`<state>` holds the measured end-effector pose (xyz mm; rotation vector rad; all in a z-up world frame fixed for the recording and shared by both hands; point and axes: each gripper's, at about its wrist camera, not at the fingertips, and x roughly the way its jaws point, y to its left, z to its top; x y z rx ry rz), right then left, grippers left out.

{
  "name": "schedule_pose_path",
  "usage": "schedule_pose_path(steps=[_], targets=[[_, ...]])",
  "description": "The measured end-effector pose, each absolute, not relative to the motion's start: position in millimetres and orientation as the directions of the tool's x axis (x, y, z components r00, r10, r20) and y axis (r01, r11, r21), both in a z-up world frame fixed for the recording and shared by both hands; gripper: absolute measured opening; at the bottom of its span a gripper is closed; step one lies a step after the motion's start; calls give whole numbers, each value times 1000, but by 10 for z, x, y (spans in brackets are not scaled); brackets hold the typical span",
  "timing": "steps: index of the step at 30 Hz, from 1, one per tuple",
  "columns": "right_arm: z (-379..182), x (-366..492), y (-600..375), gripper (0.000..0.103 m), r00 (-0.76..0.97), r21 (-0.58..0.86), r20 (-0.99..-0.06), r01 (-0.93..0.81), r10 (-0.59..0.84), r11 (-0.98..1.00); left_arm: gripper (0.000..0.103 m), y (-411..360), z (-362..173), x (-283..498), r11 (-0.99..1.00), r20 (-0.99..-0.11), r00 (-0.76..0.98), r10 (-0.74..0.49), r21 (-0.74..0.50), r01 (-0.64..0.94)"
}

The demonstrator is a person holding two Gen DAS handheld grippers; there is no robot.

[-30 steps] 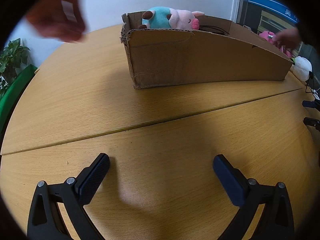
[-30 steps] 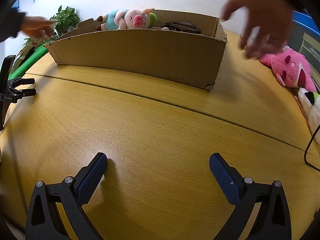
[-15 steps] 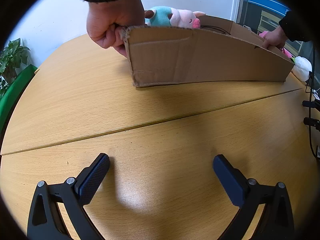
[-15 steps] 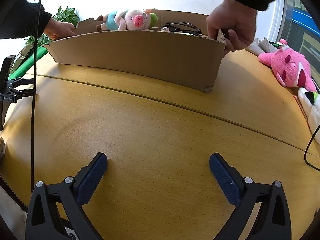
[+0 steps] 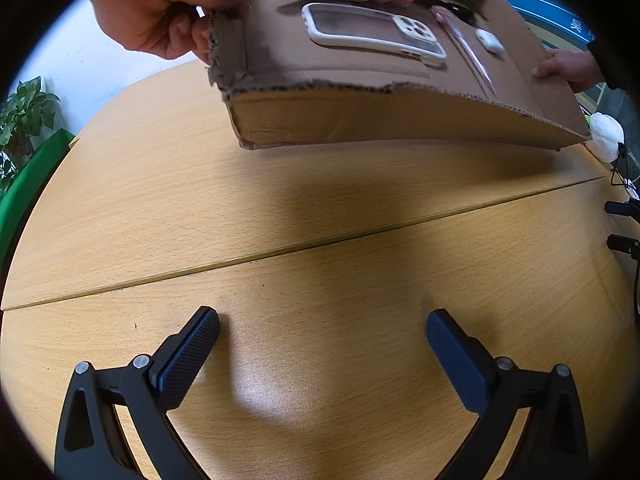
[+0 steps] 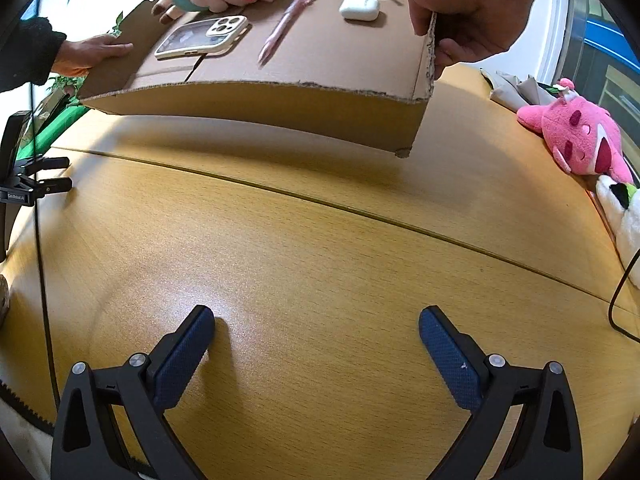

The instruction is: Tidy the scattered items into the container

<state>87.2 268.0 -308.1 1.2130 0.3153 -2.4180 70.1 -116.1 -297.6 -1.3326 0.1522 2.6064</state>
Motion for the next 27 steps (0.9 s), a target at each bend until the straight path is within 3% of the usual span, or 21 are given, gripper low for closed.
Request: schedule_pose_path(steps=[27], targets=[[-3073, 862, 2730, 103, -534, -14, -804, 457, -262, -889, 103, -1115, -2979, 634, -973, -809, -570, 139, -5, -231]])
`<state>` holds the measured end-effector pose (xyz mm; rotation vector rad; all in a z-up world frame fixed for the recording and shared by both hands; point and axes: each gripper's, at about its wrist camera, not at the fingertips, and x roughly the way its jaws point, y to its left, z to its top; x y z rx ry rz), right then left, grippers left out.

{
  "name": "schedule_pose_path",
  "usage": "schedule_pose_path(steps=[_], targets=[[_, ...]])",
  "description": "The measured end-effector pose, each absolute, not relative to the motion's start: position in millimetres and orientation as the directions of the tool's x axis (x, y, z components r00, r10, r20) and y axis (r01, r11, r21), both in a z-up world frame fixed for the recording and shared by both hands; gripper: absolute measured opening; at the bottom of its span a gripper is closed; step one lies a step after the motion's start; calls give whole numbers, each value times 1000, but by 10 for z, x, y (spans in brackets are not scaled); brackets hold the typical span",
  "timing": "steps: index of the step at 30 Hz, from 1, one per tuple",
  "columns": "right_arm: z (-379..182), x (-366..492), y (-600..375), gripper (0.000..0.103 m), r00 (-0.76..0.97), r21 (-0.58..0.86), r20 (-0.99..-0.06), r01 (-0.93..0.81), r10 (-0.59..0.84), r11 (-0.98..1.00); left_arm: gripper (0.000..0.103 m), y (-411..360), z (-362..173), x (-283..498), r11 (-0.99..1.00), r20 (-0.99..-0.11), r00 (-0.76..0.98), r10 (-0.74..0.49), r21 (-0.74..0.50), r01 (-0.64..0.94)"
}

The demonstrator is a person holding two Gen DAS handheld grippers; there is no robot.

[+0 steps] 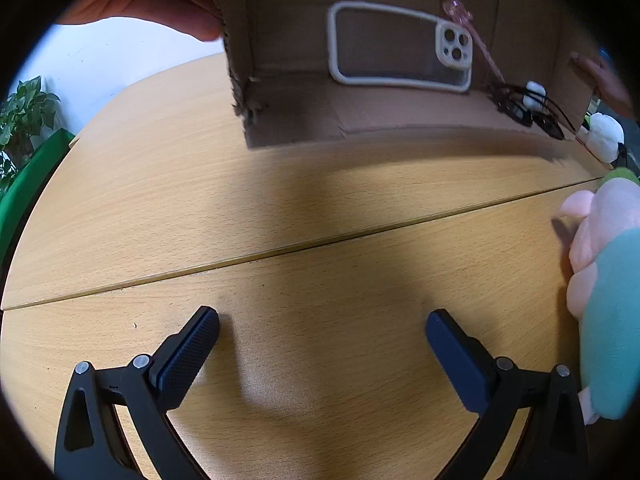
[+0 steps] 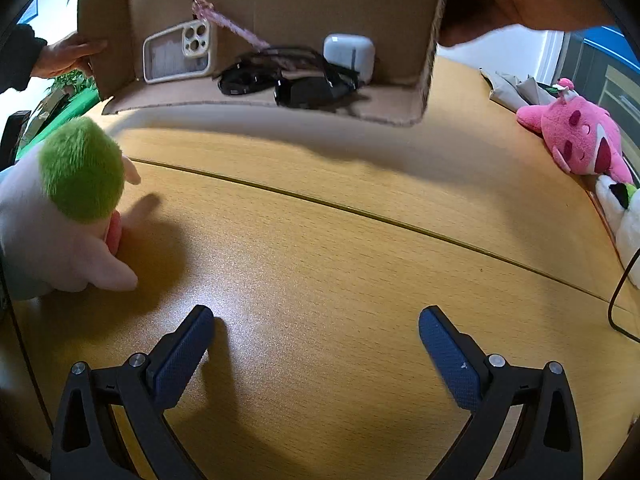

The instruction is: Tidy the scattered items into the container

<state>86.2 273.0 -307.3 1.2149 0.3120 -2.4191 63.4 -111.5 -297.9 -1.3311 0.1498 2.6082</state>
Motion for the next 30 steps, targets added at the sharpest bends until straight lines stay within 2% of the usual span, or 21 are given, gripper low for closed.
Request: schedule_pose_path(steps=[30], targets=[[-3076, 893, 2719, 103, -533, -15, -805, 456, -260, -890, 103, -1083, -2991, 595, -973, -810, -570, 139, -4, -232]])
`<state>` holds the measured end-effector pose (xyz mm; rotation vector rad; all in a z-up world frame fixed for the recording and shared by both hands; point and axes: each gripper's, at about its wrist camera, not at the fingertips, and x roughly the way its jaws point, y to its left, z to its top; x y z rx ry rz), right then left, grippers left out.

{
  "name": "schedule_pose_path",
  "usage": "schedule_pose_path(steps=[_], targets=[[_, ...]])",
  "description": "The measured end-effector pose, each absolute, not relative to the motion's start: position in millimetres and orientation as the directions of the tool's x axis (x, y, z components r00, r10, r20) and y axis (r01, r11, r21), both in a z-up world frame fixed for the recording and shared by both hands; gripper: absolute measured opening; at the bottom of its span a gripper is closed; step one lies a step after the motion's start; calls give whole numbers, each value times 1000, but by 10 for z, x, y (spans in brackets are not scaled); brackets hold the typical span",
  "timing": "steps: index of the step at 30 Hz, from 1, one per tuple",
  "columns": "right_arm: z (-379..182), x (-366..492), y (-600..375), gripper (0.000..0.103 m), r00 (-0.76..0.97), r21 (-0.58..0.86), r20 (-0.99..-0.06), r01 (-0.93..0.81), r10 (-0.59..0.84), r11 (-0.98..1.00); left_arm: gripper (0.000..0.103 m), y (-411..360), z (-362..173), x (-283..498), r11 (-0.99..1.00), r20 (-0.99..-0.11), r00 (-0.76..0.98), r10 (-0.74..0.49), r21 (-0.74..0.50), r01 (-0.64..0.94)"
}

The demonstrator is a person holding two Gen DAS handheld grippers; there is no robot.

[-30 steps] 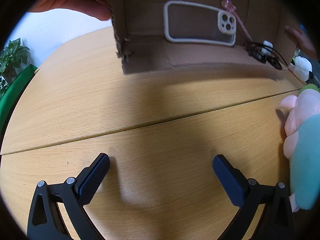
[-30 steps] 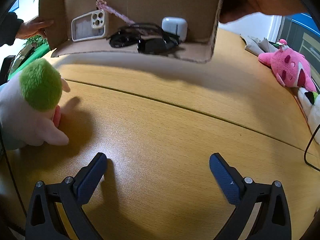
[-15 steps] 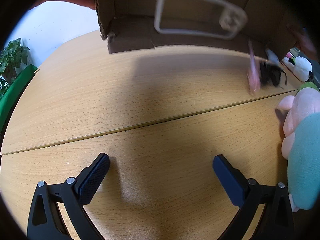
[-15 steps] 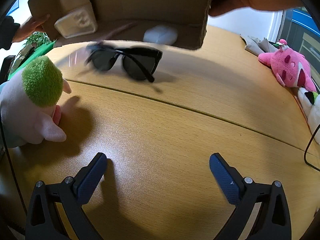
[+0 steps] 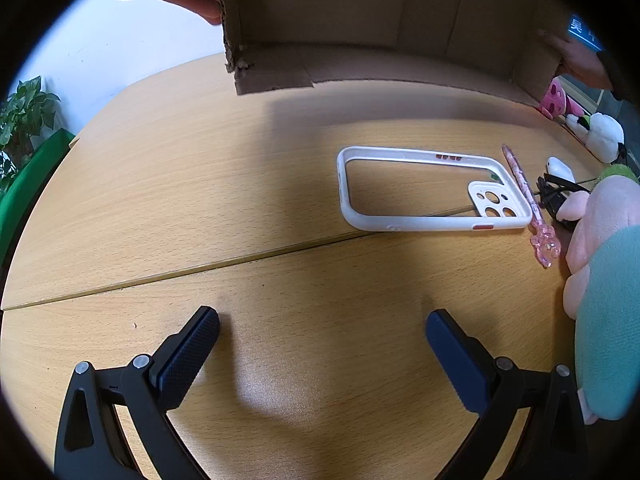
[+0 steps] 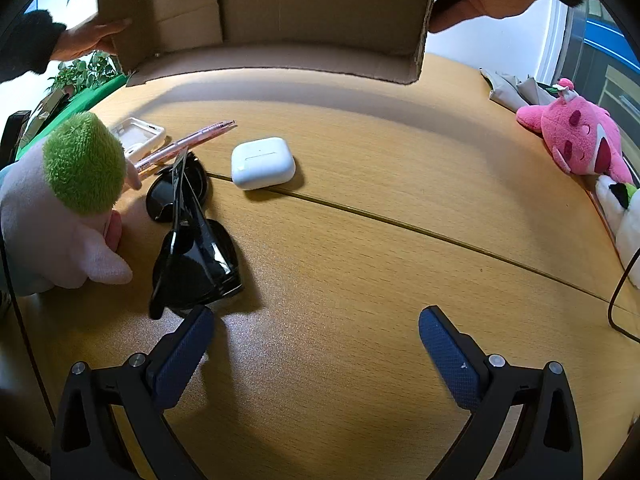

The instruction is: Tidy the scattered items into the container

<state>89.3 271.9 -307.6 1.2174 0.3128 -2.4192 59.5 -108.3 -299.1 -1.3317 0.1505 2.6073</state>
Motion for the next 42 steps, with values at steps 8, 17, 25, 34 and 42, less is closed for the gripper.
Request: schedule_pose_path(steps=[8, 17, 25, 34, 42], targets=[[-3076, 894, 2716, 103, -533, -15, -805, 456, -260, -890, 103, -1084, -2991, 596, -973, -810, -570, 139, -4, -232], [-3075, 896, 2713, 103, -533, -15, -806, 455, -259, -890, 103, -1087, -2982, 597, -973, -810, -570, 140, -5, -232], [-3071, 878, 2725, 103, -532, -15, -806, 455, -259, -890, 103, -1078, -2978, 594, -973, -810, -570, 140, -5, -232], [-3069, 873, 2722, 103, -532, -15, -806, 455, -258, -891, 103, -1075, -2976, 590, -973, -810, -570, 140, -5, -232], [-3068, 876, 2718, 103, -533, -15, -806, 453, -257, -891, 103, -1063, -2966, 592, -973, -809, -571, 140, -5, -231]])
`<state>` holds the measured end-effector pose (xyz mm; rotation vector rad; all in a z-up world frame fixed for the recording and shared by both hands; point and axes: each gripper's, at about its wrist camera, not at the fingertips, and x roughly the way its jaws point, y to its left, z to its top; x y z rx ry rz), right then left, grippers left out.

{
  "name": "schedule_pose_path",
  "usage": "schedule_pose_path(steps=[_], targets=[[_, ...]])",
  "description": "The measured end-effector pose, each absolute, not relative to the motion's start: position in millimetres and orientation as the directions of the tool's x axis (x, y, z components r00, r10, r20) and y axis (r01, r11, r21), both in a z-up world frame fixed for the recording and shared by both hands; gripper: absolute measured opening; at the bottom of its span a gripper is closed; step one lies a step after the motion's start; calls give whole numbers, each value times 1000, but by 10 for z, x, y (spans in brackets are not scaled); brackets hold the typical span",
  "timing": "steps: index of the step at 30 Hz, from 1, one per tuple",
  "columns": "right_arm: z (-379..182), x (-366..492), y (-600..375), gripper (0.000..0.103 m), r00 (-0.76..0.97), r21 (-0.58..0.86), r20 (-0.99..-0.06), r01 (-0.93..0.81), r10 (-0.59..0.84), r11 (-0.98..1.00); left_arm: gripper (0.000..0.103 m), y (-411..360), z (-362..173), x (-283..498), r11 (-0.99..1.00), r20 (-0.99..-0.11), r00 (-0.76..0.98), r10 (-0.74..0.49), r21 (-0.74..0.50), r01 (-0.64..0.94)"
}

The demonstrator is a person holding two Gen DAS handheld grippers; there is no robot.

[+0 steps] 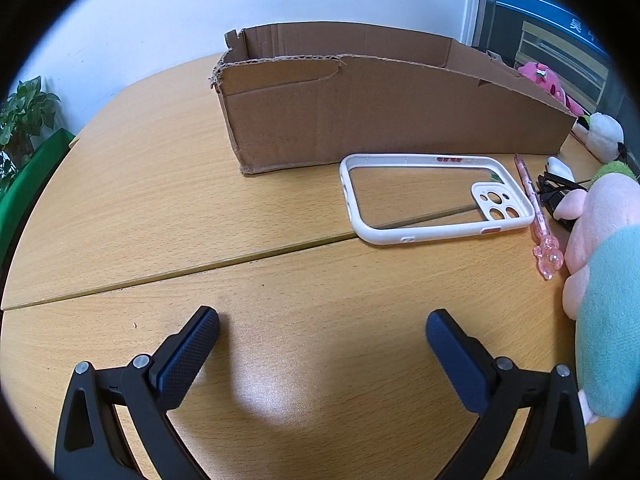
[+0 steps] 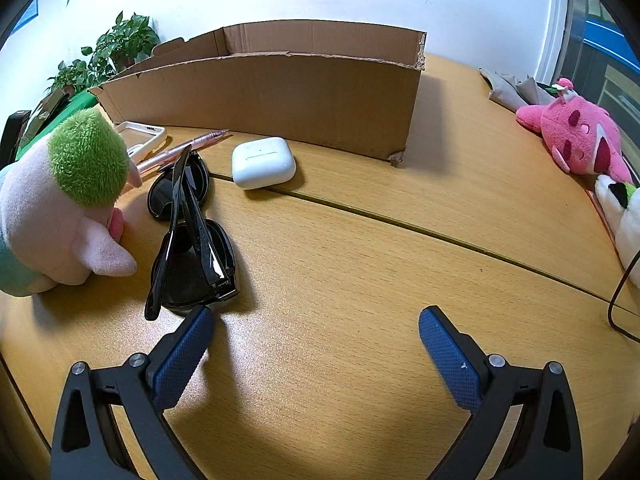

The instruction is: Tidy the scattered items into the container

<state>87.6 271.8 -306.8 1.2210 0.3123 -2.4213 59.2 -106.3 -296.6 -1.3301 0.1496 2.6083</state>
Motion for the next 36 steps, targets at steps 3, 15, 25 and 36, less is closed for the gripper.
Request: schedule_pose_path(steps=[3, 15, 25, 36], targets=[[-3062, 855, 2705, 103, -534, -17, -806, 450, -254, -893, 103, -1043, -2961, 560, -975, -809, -572, 135, -5, -223], [-2842, 1280, 2846, 103, -344, 92, -911, 371, -228, -924, 102, -830, -2959, 816, -975, -859, -496, 125, -14, -223], [-1601, 1384, 2308, 103, -436, 167, -855, 282, -281, -945, 102, -489, -1749, 1304, -967, -859, -463, 217, -125, -221], [-1131, 1341, 1933, 97, -399, 136, -886, 268, -238, -954, 102, 102, -1075, 1461, -982, -862, -487, 140, -58, -179]])
